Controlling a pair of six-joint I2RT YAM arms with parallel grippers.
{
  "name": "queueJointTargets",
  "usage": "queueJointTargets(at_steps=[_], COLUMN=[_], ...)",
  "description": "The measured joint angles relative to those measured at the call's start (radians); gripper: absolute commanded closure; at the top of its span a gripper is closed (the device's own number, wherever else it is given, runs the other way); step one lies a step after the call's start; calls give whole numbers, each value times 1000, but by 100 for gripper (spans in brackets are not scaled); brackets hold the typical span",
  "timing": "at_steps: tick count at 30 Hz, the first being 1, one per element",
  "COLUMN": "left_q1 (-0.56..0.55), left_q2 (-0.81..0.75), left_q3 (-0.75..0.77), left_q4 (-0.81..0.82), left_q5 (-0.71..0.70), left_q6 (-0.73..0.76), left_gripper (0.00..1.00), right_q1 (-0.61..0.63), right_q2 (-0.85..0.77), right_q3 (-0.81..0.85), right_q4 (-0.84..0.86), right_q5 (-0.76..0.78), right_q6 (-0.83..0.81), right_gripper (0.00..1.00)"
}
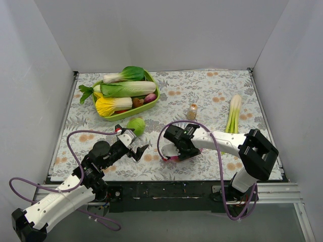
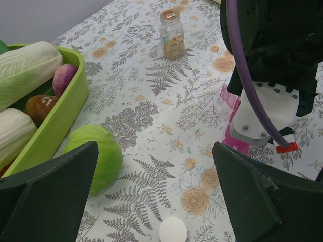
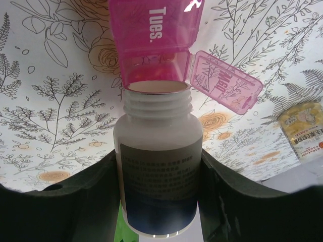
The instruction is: Sort the pills into containers
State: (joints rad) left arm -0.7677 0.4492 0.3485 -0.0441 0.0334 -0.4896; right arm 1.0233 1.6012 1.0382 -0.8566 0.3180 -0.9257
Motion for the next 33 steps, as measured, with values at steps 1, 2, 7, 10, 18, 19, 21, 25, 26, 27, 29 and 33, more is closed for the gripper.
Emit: queueJointTargets(at_steps=[1, 2, 7, 10, 18, 19, 21, 25, 26, 27, 29, 33], left_q1=[0, 0, 0, 0, 0, 0, 0, 0, 0, 0, 0, 0], left_q2=[1, 1, 1, 1, 1, 1, 1, 1, 1, 1, 1, 1], left_q3=[0, 0, 0, 0, 0, 0, 0, 0, 0, 0, 0, 0], left_q4=[0, 0, 0, 0, 0, 0, 0, 0, 0, 0, 0, 0], left_q5=[0, 0, 0, 0, 0, 0, 0, 0, 0, 0, 0, 0], left_q6=[0, 0, 0, 2, 3, 3, 3, 3, 3, 3, 3, 3], left_gripper=[2, 2, 2, 2, 2, 2, 2, 2, 2, 2, 2, 2], right_q1=[0, 1, 5, 5, 12, 12, 12, 12, 12, 12, 12, 12], right_q2=[2, 4, 11, 11, 24, 25, 25, 25, 25, 25, 25, 25], right_q3=[1, 3, 11, 13, 22, 23, 23, 23, 23, 23, 23, 23], right_q4=[-3, -6, -11, -12, -19, -19, -21, -23, -23, -25, -25, -26], right_q5=[3, 6, 20, 22, 32, 32, 32, 32, 31, 32, 31, 32], right_q6=[0, 2, 7, 7, 8, 8, 10, 11, 11, 11, 11, 11], right_gripper=[99, 99, 99, 99, 99, 99, 99, 99, 99, 99, 99, 99])
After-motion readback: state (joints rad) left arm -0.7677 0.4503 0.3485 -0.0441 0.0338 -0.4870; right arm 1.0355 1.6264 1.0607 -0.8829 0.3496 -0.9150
